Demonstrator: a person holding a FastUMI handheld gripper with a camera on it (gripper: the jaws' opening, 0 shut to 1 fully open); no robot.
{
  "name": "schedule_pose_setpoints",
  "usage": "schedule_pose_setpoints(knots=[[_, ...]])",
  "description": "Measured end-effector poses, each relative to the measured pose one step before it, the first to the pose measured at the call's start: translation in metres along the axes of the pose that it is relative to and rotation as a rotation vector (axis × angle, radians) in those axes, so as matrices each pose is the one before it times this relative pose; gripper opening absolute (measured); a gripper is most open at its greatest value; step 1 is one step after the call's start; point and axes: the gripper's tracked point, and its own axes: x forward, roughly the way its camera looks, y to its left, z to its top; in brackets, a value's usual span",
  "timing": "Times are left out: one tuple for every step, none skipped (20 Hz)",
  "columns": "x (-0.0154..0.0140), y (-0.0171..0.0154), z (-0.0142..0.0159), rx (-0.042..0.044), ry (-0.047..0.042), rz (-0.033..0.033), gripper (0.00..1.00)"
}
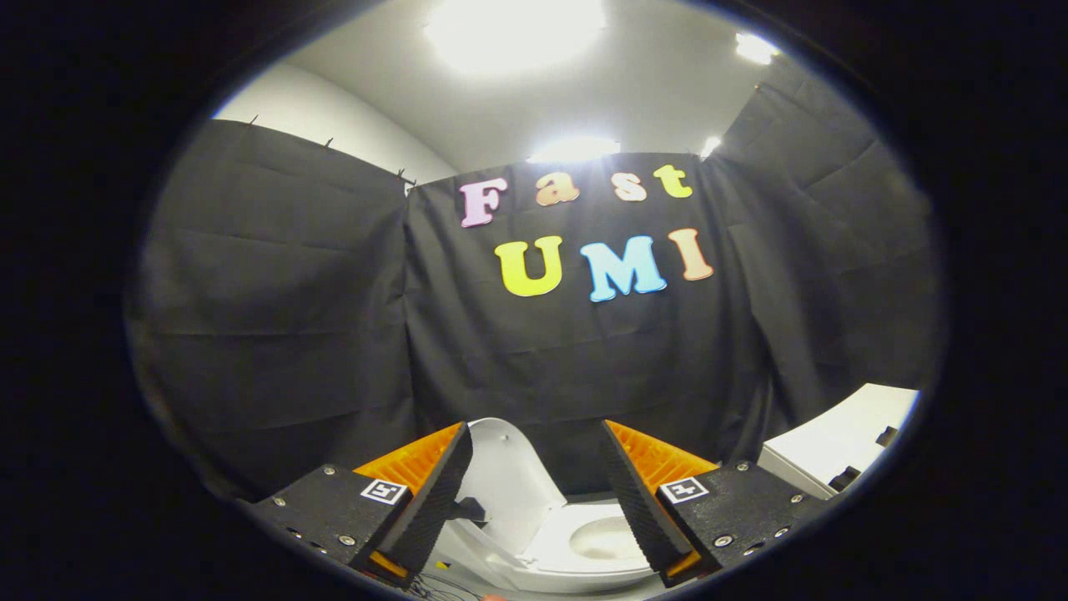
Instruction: Open the toilet lid.
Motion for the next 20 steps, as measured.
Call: schedule_pose_setpoints(knots=[[-0.01147, -0.01225, 0.00156, -0.01556, -0.00932, -0.02100, 0.94], [-0.00862, -0.00823, -0.00025, -0.03459, -0.00669, -0.00738, 0.93], [-0.00686, -0.00778, -0.00272, -0.04846, 0.00405, -0.01353, 0.94], [-0.00314, -0.01598, -0.00189, -0.04096, -0.00003, -0.04061, 0.94], [-0.00262, -0.01342, -0.00060, -0.01950, 0.00221, -0.03784, 0.95], [0.00138, -0.00314, -0.00111, -0.00113, 0.00490, -0.00773, 0.94], [-0.00111, 0.00020, -0.00184, 0.01988, 0.00922, 0.00744, 0.94], [-0.00131, -0.00034, 0.00125, 0.03453, 0.00339, 0.00502, 0.94], [-0.00107, -0.00124, 0.00161, 0.03254, 0.00211, 0.00287, 0.94], [-0.00163, -0.00179, 0.00230, 0.01881, -0.00334, 0.00225, 0.94], [-0.00035, -0.00498, 0.00135, -0.00160, 0.00346, -0.01376, 0.94], [-0.00067, -0.00745, -0.00193, -0.01266, 0.00802, -0.02013, 0.94], [-0.00065, -0.00315, 0.00096, -0.00610, 0.00126, -0.01288, 0.95], [0.00069, 0.00170, -0.00032, 0.00808, 0.00331, 0.00206, 0.94], [0.00160, 0.00484, 0.00016, 0.01441, 0.00419, 0.01656, 0.94], [-0.00014, 0.00234, -0.00049, 0.01242, 0.00409, 0.01319, 0.94], [0.00012, 0.00049, 0.00028, 0.00370, 0.00379, 0.00739, 0.94], [0.00091, -0.00123, -0.00026, 0.00067, 0.00110, 0.00030, 0.94], [0.00075, -0.00240, -0.00041, -0.00100, 0.00223, -0.00214, 0.94], [0.00068, 0.00002, -0.00033, -0.00080, 0.00270, 0.00296, 0.94]])
